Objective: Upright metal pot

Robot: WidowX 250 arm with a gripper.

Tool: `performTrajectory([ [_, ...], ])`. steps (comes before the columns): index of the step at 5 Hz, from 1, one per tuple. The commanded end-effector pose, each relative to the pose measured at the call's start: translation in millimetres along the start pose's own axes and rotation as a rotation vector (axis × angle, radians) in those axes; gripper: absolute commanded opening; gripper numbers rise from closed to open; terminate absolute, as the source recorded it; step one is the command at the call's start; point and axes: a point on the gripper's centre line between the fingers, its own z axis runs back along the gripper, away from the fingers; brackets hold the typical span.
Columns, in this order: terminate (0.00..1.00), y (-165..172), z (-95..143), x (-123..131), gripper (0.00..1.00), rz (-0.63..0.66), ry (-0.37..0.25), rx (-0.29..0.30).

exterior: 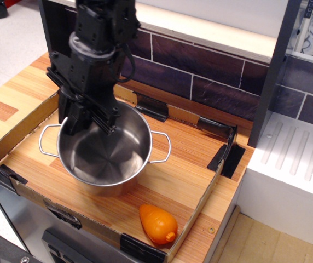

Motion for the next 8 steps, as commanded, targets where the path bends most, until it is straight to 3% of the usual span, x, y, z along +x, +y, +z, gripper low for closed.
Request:
performTrajectory([
  [1, 0.00, -1.8, -7.9, 8.3, 0.00, 0.001, 0.001, 0.008],
  [2, 0.00, -1.5, -9.9, 9.5, 1.00, 0.004, 0.014, 0.013],
  [4, 0.00, 9.2, -8.5, 16.2, 1.00, -0.021, -0.043, 0.037],
  [5, 0.00, 16.3, -5.5, 18.7, 1.00, 0.003, -0.037, 0.045],
  [6, 0.00, 17.6, 7.6, 17.8, 1.00, -0.007, -0.065, 0.044],
  [8, 0.00, 10.5, 81.1, 7.5, 1.00, -0.048, -0.243, -0.025],
])
